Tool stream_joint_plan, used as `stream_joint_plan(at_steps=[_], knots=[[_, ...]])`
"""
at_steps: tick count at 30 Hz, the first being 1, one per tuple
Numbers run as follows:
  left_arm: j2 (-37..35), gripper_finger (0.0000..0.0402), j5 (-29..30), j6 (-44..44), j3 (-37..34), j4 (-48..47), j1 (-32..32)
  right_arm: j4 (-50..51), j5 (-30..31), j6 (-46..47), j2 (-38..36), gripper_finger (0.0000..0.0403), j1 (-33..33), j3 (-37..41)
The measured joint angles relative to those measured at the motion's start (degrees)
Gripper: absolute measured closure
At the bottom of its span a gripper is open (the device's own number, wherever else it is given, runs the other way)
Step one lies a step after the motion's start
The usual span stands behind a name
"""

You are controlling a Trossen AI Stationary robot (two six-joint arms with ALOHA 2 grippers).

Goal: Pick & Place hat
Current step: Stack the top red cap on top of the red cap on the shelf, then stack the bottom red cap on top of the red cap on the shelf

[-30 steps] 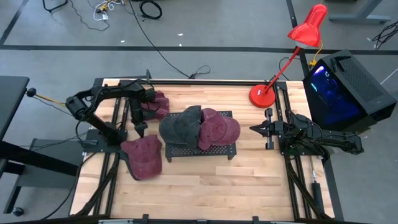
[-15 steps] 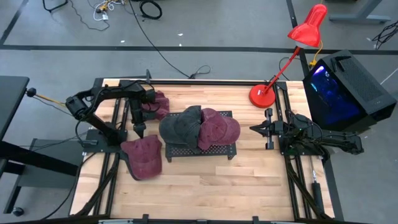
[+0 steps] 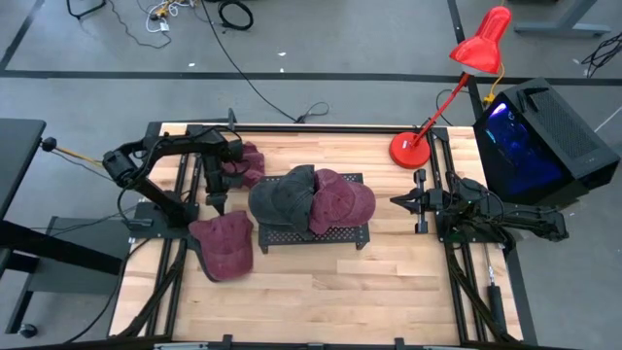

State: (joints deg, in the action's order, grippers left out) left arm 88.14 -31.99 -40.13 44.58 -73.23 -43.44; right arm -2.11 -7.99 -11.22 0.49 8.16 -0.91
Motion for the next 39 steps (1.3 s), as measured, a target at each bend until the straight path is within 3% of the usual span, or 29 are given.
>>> stream_joint_plan(at_steps=[5,14,25,35,39], knots=[[0.00,0.0391,1.29,-0.04,0.01,0.01,0.00,0.00,0.02,0.00,0.01,0.0399,0.00,0.00],[0.00,0.0395,2.51,1.86,6.71,-3.93,-0.09,0.00,0.00,-0.01,0.01,0.0399,-0.02,0.00],[-2.13,0.0382,4.95,22.48,15.09,-13.81,2.91,0.00,0.02,-0.02,0.02,0.0399,0.00,0.00],[-9.56,0.0381,4.93,44.78,17.54,-15.48,12.84,0.00,0.02,-0.02,0.00,0.0399,0.00,0.00],[-11.83,0.0381,8.42,51.92,17.86,-15.18,16.28,0.00,0.00,-0.02,0.02,0.0399,0.00,0.00]])
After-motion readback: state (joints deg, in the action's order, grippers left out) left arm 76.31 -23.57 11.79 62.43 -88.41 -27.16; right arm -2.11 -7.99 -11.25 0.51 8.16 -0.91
